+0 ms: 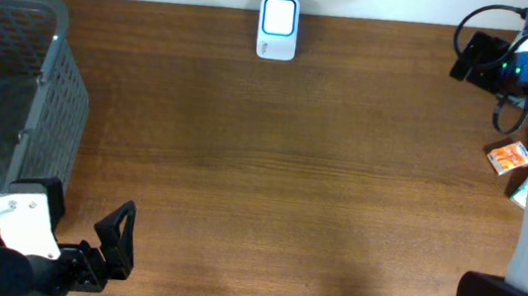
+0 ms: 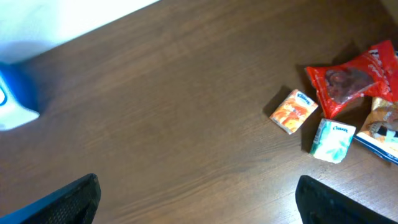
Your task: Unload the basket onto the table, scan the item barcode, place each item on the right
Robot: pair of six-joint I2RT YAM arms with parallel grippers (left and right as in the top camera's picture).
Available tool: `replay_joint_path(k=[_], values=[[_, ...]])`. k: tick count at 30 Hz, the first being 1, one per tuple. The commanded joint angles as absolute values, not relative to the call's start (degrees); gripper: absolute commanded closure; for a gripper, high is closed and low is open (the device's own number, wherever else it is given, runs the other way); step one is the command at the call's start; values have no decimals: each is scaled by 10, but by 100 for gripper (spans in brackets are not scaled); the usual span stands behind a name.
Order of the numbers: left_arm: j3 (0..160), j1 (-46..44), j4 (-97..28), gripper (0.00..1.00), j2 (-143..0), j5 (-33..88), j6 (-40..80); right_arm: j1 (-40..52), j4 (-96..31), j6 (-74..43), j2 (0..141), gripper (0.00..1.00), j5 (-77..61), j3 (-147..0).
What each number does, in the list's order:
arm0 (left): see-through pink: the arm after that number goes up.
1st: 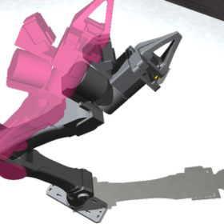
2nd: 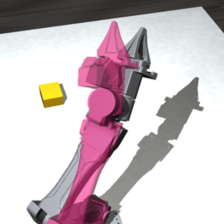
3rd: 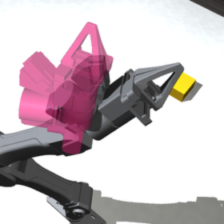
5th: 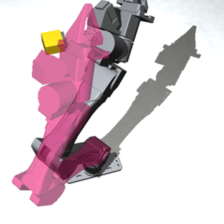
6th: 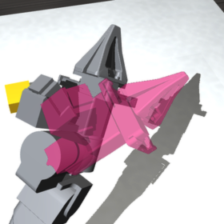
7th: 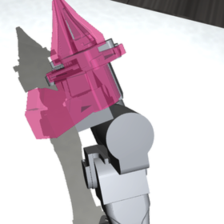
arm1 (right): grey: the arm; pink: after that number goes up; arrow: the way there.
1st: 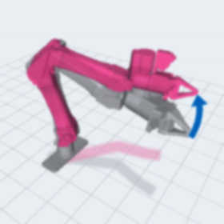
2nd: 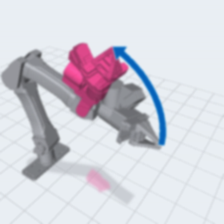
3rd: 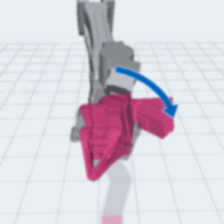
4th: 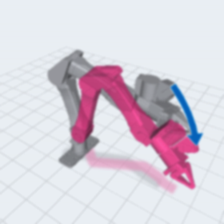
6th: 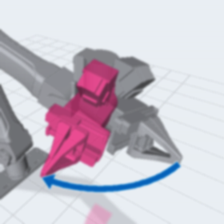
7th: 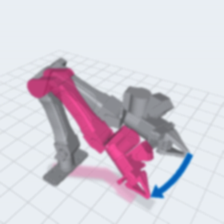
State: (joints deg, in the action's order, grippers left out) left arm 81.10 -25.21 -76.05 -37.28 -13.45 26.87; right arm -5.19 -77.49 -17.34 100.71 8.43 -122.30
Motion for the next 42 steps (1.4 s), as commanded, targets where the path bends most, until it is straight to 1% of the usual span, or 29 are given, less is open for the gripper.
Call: replay_joint_path(k=[1,4,6,12,16,18,21,26,32,38,42], values=[[809,-250,-759,1,-373,-130,274,-41,-773,-163,941,1,86,-1180],[809,-250,-759,1,-373,-130,274,-41,-729,-163,859,1,86,-1069],[809,-250,-759,1,-373,-130,274,-41,-674,-164,785,1,85,-973],[809,-250,-760,1,-373,-130,274,-41,-464,-163,531,1,81,-660],[809,-250,-760,1,-373,-130,274,-41,-355,-163,393,1,79,-509],[809,-250,-760,1,-373,-130,274,-41,-324,-164,346,1,79,-460],[809,-250,-760,1,-373,-130,274,-41,-299,-164,309,1,81,-420],[809,-250,-759,1,-373,-130,274,-41,-307,-164,312,1,81,-419],[809,-250,-760,1,-373,-130,274,-41,-352,-164,313,1,77,-419],[809,-250,-760,1,-373,-130,274,-41,-363,-164,313,2,51,-419],[809,-250,-760,1,-373,-130,274,-41,-419,-164,313,1,69,-419]])
